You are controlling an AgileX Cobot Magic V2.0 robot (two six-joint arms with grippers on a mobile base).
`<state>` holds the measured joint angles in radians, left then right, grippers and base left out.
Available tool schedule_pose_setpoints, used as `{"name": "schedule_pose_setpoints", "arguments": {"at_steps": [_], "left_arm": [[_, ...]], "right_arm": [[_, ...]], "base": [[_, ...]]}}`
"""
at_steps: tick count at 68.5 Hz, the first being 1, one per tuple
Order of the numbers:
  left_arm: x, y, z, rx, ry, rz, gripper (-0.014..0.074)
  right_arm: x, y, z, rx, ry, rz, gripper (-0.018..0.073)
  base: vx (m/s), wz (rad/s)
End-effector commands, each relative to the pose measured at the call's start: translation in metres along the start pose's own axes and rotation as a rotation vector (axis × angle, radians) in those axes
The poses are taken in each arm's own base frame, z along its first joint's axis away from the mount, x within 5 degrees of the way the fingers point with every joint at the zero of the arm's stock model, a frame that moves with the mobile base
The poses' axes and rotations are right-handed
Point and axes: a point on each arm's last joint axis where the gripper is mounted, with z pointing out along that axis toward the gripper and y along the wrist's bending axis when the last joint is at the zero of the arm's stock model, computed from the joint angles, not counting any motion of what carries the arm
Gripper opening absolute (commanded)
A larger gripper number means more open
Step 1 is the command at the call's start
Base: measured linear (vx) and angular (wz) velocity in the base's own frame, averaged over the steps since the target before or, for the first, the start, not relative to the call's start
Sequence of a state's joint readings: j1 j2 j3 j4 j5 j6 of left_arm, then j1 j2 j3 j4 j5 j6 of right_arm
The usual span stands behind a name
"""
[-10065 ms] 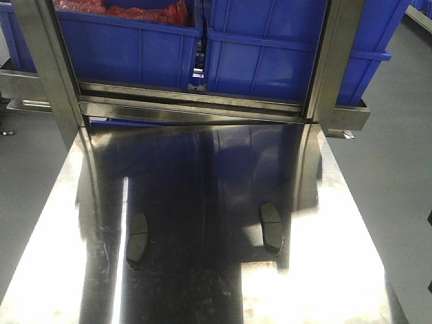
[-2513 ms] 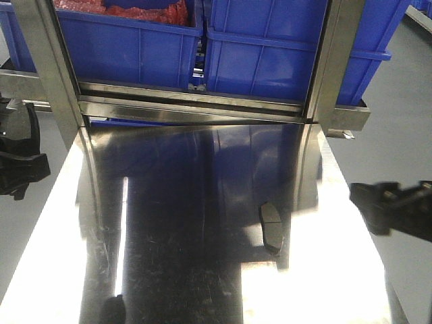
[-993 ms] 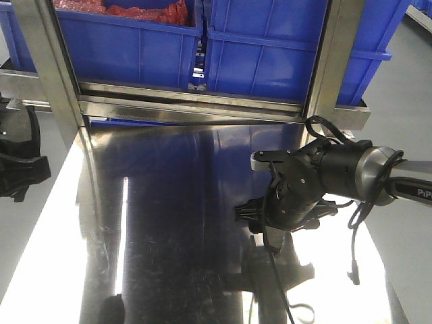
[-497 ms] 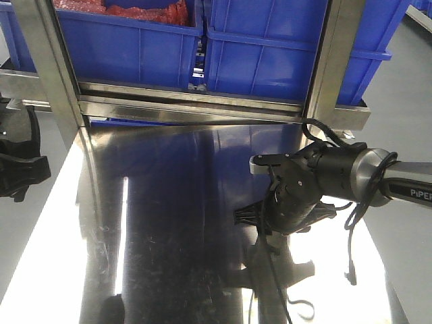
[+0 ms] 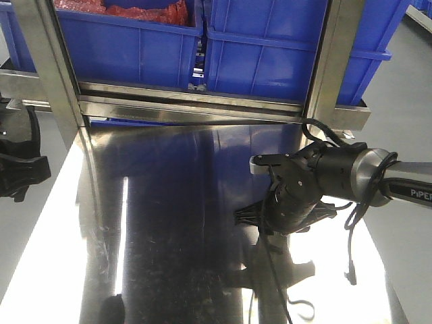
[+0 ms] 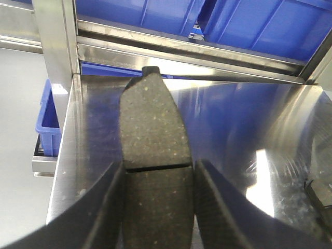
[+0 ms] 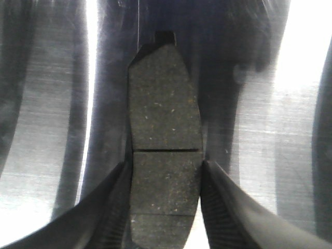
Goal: Move and align brake pads A on conveyor
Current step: 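Close the right gripper on the pad and lift it, then pull the right gripper back holding the pad beside the left gripper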
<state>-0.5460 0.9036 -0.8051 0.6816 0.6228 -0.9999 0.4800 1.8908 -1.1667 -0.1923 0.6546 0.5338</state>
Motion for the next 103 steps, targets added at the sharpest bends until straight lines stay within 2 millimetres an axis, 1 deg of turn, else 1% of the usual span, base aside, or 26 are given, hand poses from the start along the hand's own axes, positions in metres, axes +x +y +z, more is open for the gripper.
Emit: {"name": "schedule_pose_setpoints", "arguments": {"at_steps": [1, 9, 16, 32, 40, 49, 59, 71, 81, 93, 103], "left_arm": [[-0.014, -0.005, -0.008, 0.058, -0.085, 0.011, 0.0129], [-0.014, -0.005, -0.008, 0.058, -0.085, 0.011, 0.0129], [-0.014, -0.005, -0.008, 0.058, -0.085, 0.011, 0.0129], [-0.014, -0.006, -0.008, 0.059, -0.085, 0.011, 0.0129], [-0.014, -0.006, -0.008, 0.059, -0.085, 0.011, 0.0129], [-0.014, -0.006, -0.008, 0.059, -0.085, 0.011, 0.0129], [-0.014, -0.006, -0.008, 0.059, -0.085, 0.011, 0.0129], [-0.014, -0.006, -0.008, 0.059, -0.085, 0.011, 0.0129], [-0.014, -0.006, -0.008, 0.059, -0.085, 0.011, 0.0129], [-0.014, -0.006, -0.008, 0.059, -0.085, 0.011, 0.0129], [-0.014, -0.006, -0.008, 0.059, -0.085, 0.011, 0.0129]], "right_arm": [[-0.015, 0.0, -0.031, -0.031, -0.117, -0.01, 0.0076], [-0.016, -0.001, -0.038, -0.039, -0.136, 0.0, 0.0076], [-0.018, -0.001, -0.048, -0.056, -0.175, 0.004, 0.0076], [-0.02, -0.007, -0.085, -0.067, -0.276, 0.001, 0.0077], [-0.017, -0.011, -0.101, -0.075, -0.321, 0.004, 0.0077], [-0.001, -0.019, -0.111, -0.082, -0.352, 0.02, 0.0077], [0.027, -0.034, -0.126, -0.083, -0.401, 0.026, 0.0077], [0.062, -0.053, -0.155, -0.087, -0.481, 0.013, 0.0077], [0.086, -0.065, -0.175, -0.115, -0.553, 0.028, 0.0077], [0.105, -0.076, -0.199, -0.142, -0.66, 0.032, 0.0077], [0.113, -0.083, -0.216, -0.152, -0.741, 0.027, 0.0077]], "base": [[0.0, 0.0], [0.0, 0.0], [0.0, 0.0], [0.0, 0.0], [0.0, 0.0], [0.0, 0.0], [0.0, 0.0], [0.0, 0.0], [0.0, 0.0], [0.0, 0.0], [0.0, 0.0]]}}
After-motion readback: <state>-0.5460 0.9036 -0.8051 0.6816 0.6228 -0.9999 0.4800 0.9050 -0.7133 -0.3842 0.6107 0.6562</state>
